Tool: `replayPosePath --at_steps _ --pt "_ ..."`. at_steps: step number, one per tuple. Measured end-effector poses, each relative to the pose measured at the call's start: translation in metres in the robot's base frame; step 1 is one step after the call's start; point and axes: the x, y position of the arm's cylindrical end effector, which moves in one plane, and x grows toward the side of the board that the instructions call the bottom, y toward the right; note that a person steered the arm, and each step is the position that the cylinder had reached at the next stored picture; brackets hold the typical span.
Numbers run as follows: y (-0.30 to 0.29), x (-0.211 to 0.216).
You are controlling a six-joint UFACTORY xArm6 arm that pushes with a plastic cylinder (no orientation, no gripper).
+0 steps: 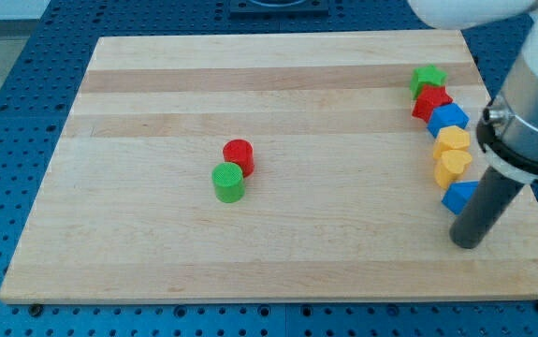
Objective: Push the blue triangle towards the bottom of the yellow heart
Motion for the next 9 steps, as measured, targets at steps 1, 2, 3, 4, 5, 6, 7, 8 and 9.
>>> replayPosePath --at_steps 1,2,3,4,5,6,7,8,9 --pt "0.004 -0.015" --pt "0.004 -0.026" --pt "0.004 -0.027" --pt "-0.003 -0.027" --pt "-0.022 -0.027" --pt "-0.046 -0.034" --pt "-0.034 -0.023" --pt "0.032 0.03" --pt "0.099 0.02"
